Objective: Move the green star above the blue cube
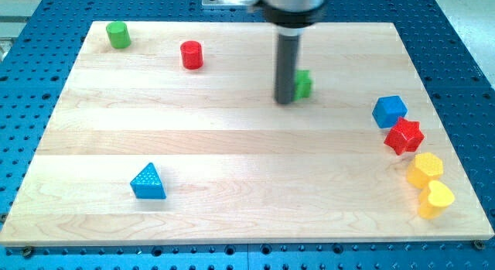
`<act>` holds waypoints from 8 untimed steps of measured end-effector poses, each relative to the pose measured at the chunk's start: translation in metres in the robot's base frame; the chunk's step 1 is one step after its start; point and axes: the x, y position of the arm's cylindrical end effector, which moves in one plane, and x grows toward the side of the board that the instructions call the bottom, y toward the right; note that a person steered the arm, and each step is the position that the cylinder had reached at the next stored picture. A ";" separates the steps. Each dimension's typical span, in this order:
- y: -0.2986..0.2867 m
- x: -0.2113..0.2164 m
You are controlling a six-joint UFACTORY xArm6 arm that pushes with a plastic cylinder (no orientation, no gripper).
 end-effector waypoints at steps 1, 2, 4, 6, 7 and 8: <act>0.010 -0.020; -0.026 -0.029; 0.045 -0.036; 0.031 -0.002; 0.053 0.005; 0.065 -0.002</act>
